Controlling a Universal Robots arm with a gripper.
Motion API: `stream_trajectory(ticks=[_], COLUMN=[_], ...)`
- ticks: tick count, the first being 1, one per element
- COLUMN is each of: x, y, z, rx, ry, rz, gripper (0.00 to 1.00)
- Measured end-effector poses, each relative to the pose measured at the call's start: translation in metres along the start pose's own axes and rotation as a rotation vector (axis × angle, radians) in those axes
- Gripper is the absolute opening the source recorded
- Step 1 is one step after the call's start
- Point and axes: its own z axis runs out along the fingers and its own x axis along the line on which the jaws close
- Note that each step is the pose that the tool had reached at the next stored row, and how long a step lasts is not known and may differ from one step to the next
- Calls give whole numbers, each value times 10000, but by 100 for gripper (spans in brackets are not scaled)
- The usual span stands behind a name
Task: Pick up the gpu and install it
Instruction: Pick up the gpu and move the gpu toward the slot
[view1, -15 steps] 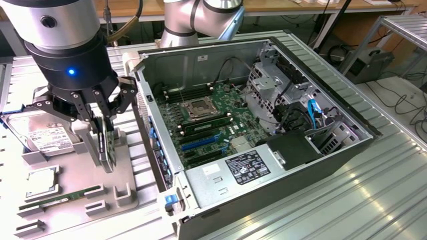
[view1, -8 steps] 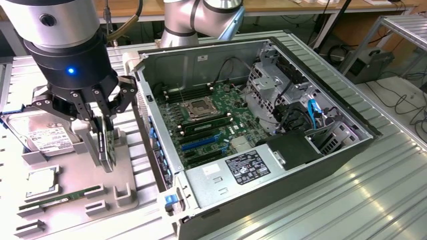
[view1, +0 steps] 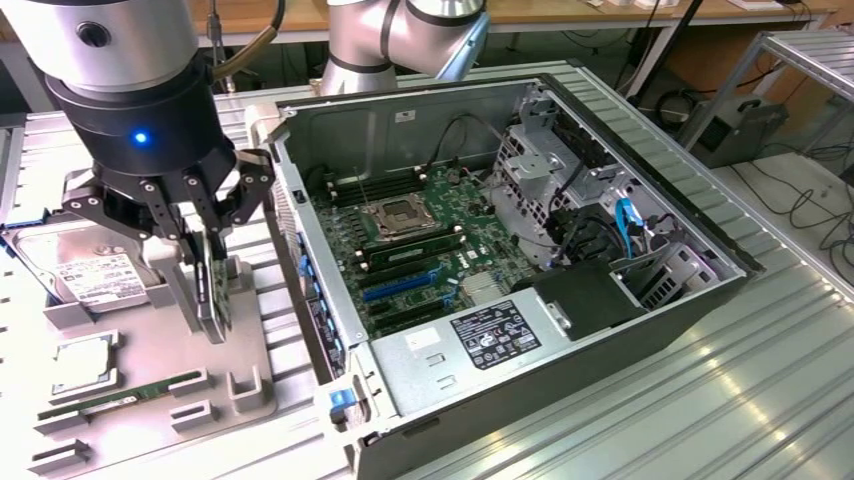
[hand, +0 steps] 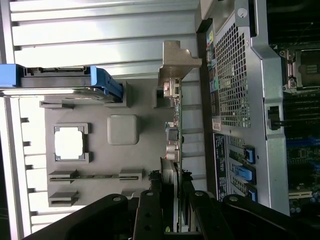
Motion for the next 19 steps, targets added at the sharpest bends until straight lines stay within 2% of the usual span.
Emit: stream_trajectory(ticks=[19], x=[-1], y=[2], z=[-48], rx=[1], ry=[1], rz=[-2], gripper=[26])
